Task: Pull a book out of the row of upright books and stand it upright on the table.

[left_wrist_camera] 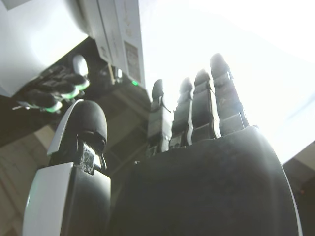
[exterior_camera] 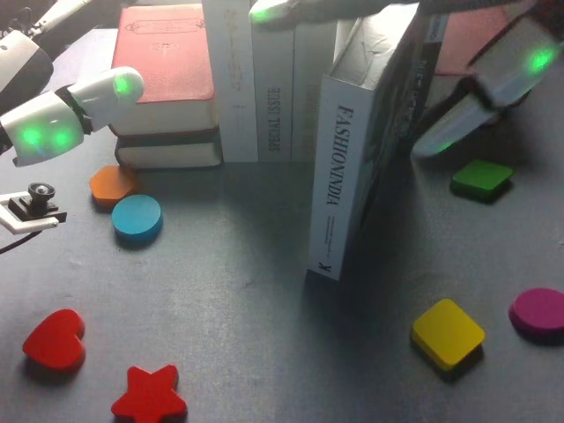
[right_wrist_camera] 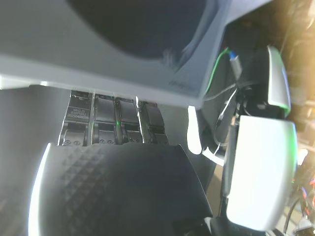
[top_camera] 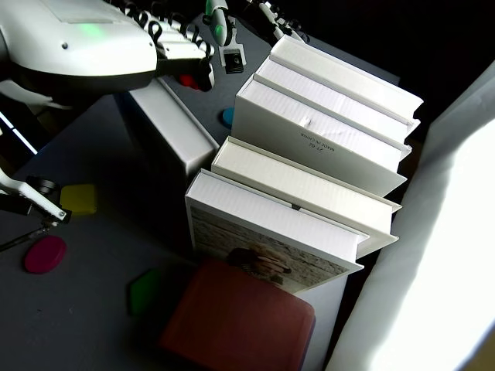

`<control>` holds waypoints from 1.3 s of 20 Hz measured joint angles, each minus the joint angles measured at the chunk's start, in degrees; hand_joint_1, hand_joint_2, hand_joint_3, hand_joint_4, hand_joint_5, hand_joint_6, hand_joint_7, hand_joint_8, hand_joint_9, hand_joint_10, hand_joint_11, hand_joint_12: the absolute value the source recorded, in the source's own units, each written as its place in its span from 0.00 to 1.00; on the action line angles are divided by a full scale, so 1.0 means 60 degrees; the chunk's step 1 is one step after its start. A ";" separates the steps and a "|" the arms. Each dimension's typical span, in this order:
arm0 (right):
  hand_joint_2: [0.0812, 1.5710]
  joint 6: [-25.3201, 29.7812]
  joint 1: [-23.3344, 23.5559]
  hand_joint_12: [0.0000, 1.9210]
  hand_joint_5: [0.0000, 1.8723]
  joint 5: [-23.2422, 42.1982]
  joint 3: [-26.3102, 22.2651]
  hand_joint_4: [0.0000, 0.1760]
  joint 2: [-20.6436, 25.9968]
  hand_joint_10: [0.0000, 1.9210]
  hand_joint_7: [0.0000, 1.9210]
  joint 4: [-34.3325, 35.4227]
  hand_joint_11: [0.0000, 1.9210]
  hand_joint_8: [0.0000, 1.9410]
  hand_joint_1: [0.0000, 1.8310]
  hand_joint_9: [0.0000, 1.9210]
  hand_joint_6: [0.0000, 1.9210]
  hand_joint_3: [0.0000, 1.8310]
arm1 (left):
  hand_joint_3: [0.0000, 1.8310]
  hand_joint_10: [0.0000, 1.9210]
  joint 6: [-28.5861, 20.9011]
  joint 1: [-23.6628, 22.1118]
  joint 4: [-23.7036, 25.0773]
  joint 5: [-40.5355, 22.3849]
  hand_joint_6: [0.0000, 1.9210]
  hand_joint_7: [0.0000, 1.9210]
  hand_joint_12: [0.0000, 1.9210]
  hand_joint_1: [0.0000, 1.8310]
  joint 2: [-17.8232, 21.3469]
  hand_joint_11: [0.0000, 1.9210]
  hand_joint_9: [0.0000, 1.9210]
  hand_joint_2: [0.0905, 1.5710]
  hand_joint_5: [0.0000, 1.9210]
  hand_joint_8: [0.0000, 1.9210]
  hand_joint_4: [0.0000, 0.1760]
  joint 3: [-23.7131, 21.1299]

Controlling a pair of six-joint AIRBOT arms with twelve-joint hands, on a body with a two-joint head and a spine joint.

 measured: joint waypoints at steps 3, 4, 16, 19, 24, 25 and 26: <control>0.72 -0.0809 0.0127 0.00 0.00 -0.0197 -0.0404 0.32 0.0769 0.00 0.00 0.0951 0.00 0.00 0.29 0.00 0.00 0.06 | 0.00 0.00 -0.0007 0.0000 0.0007 -0.0062 0.00 0.02 0.00 0.19 0.0000 0.00 0.00 0.84 0.09 0.00 0.40 -0.0015; 0.76 -0.1075 0.0149 0.00 0.04 -0.0270 -0.0535 0.35 0.1005 0.00 0.00 0.1249 0.00 0.00 0.24 0.00 0.02 0.07 | 0.00 0.00 -0.0015 0.0000 0.0007 -0.0080 0.00 0.02 0.00 0.20 0.0004 0.00 0.00 0.84 0.09 0.00 0.38 -0.0040; 0.88 -0.8233 -0.3916 0.00 0.00 0.0120 -0.1953 0.00 0.3187 0.00 0.00 1.1402 0.00 0.00 0.01 0.00 0.00 0.01 | 0.00 0.00 0.0168 0.0568 -0.0703 -0.1417 0.00 0.00 0.12 0.27 0.0313 0.00 0.00 0.81 0.01 0.00 0.12 -0.0579; 0.88 -0.9326 -0.5679 0.01 0.00 0.1126 -0.2106 0.00 0.3169 0.00 0.00 1.3468 0.01 0.00 0.00 0.00 0.00 0.01 | 0.01 0.00 0.0168 0.0616 -0.0860 -0.1625 0.00 0.00 0.00 0.24 0.0321 0.00 0.00 0.83 0.00 0.00 0.44 -0.0637; 0.86 -0.9825 -0.8572 0.36 0.00 0.4087 -0.2240 0.00 0.2769 0.00 0.00 1.6604 0.00 0.00 0.00 0.00 0.00 0.00 | 0.00 0.00 0.0168 0.0616 -0.0849 -0.1891 0.00 0.00 0.00 0.19 0.0321 0.00 0.00 0.84 0.00 0.00 0.55 -0.0681; 0.87 -0.9821 -0.8921 0.40 0.00 0.4590 -0.2284 0.00 0.2619 0.00 0.00 1.6983 0.00 0.00 0.00 0.00 0.00 0.00 | 0.00 0.00 0.0164 0.0616 -0.0871 -0.1934 0.00 0.00 0.00 0.23 0.0328 0.00 0.00 0.84 0.00 0.00 0.56 -0.0736; 0.87 -0.9825 -0.9278 0.41 0.00 0.5166 -0.2335 0.00 0.2492 0.00 0.00 1.7278 0.00 0.00 0.00 0.00 0.00 0.00 | 0.00 0.00 0.0168 0.0616 -0.0831 -0.1985 0.00 0.00 0.00 0.26 0.0331 0.00 0.00 0.82 0.00 0.00 0.64 -0.0769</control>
